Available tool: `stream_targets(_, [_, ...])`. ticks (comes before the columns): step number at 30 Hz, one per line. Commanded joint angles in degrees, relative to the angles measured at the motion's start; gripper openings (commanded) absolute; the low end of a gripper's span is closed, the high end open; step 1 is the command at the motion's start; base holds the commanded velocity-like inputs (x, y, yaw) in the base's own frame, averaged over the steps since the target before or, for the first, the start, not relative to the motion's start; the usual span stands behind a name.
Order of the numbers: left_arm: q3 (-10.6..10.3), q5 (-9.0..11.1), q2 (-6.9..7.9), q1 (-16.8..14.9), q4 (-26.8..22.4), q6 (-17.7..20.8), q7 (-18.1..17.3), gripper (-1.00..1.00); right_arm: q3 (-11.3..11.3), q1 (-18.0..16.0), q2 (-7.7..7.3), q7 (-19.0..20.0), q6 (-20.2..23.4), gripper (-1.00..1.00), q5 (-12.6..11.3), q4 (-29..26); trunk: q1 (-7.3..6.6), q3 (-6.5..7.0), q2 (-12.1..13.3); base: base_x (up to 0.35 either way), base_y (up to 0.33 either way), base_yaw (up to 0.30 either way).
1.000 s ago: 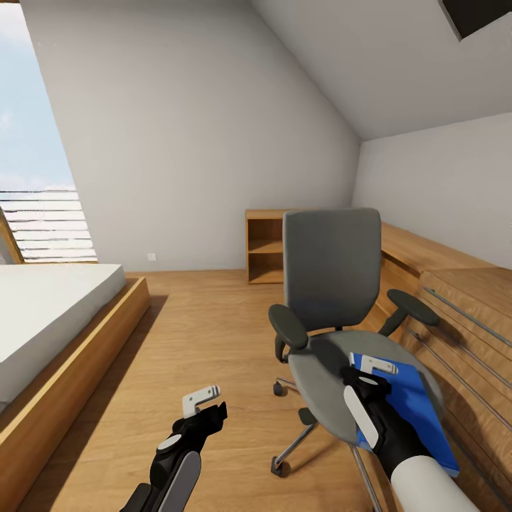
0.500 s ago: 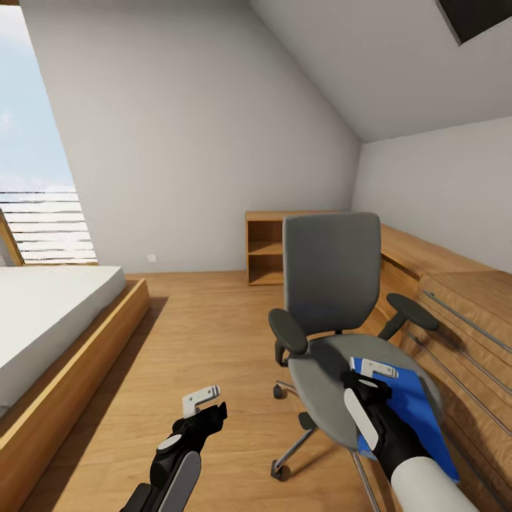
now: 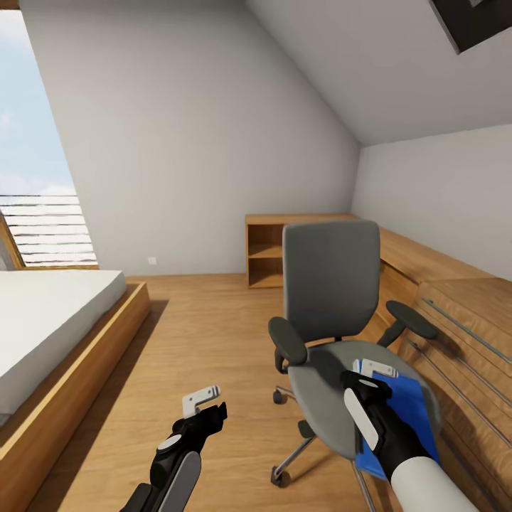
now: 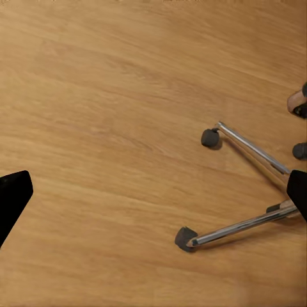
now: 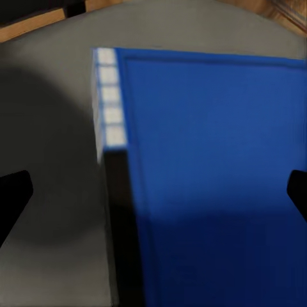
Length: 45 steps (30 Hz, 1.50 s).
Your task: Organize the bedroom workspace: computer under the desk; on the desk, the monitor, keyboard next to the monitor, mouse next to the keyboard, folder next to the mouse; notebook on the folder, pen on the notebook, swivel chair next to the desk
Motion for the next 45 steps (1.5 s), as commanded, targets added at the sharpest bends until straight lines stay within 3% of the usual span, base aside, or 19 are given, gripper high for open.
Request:
stream_targets(1, [-0.09, 0.5, 0.01, -0.04, -0.08, 0.1, 0.5, 1.0, 0.33, -0.04, -0.09, -0.48, 0.29, 1.0, -0.38, -0.08, -0.23, 0.12, 0.39, 0.0, 0.0, 0.0])
stream_targets(37, [-0.25, 0.41, -0.03, -0.04, 0.02, 0.1, 0.53, 1.0, 0.39, -0.04, -0.08, -0.56, 0.04, 1.0, -0.47, -0.67, -8.14, 6.58, 14.82, 0.0, 0.0, 0.0])
stream_targets(45, [-0.25, 0.37, -0.01, -0.04, 0.02, 0.04, 0.67, 1.0, 0.1, 0.05, -0.13, -0.69, 0.52, 1.0, -0.5, -5.24, -9.68, 7.84, 17.63, 0.0, 0.0, 0.0])
